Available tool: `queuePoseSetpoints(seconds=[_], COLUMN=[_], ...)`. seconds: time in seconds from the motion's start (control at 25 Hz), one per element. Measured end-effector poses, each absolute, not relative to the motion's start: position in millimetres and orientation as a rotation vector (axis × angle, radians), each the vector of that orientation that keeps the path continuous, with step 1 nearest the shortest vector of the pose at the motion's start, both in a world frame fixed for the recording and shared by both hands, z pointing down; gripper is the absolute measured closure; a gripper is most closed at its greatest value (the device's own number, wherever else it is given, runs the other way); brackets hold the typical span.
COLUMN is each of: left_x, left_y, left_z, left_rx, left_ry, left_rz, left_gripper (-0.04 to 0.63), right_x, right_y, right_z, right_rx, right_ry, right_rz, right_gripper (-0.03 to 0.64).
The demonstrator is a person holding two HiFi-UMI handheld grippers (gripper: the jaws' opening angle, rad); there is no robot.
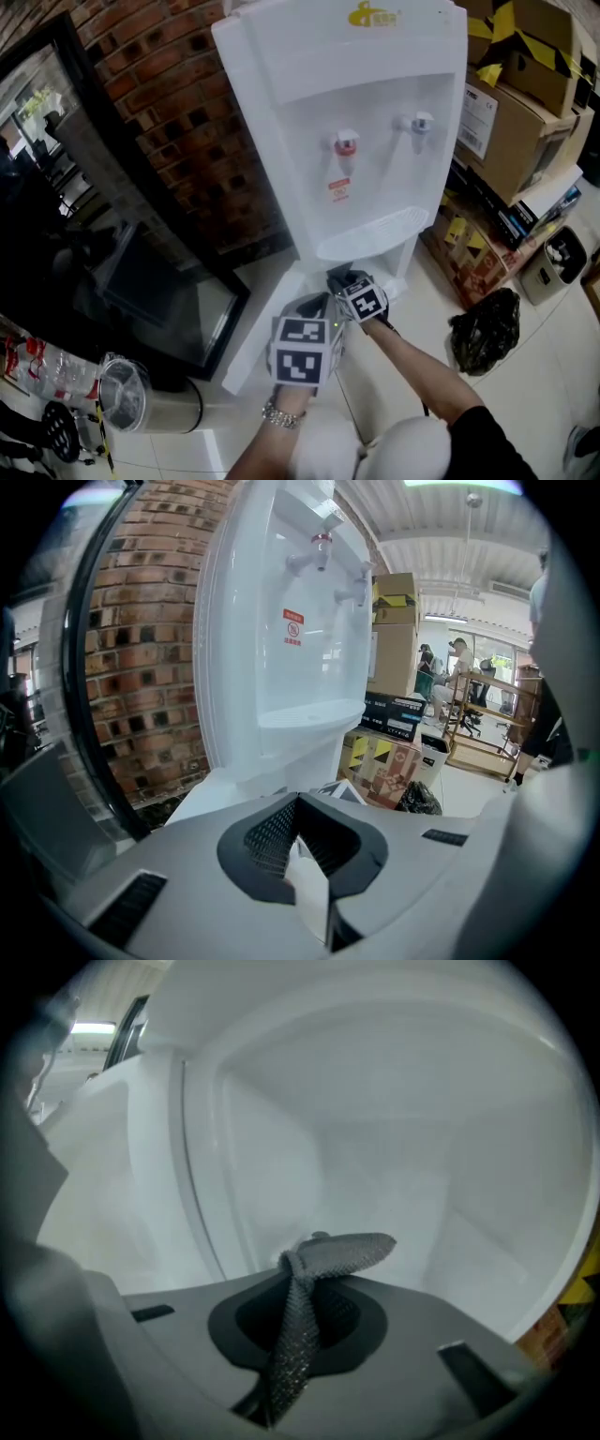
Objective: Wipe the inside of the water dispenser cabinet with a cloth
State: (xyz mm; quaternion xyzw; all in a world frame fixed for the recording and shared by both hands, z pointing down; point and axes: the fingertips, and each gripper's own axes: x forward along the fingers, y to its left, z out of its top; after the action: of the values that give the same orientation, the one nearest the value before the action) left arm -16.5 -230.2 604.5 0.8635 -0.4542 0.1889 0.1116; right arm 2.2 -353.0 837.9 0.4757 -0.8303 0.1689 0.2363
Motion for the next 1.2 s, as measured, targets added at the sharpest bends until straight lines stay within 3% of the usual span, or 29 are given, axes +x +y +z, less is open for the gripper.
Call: queuePoseSetpoints(seconds=[0.24,0.56,0.96,1.2], left_x=[-14.8,-10.0,-15.8,-10.7], left_y=[-231.9,-232.6,-232.6,-232.9], left_z=[606.0,609.3,606.9,610.5], left_rx=[2.539,2.543,2.543,2.551], left_ry=[-1.323,-1.307,-1.32,-1.298], left_rz=[0.559,0.573,0.571,0.586], left_gripper=[0.592,0.592,0.592,0.592], right_x=[18.0,34.9,10.0,42.2], right_y=[-339.3,-372.7,-345.0,-359.5], right_z=[853.7,754.0,872.5,848.8], right_rx=[1.321,1.513,1.283,1.41], right_ry=[-2.242,-2.462,-2.249,-2.236], right_rz=[0.494,0.354,0.412,0.422], right_gripper=[0.586,0.586,0.586,0.586])
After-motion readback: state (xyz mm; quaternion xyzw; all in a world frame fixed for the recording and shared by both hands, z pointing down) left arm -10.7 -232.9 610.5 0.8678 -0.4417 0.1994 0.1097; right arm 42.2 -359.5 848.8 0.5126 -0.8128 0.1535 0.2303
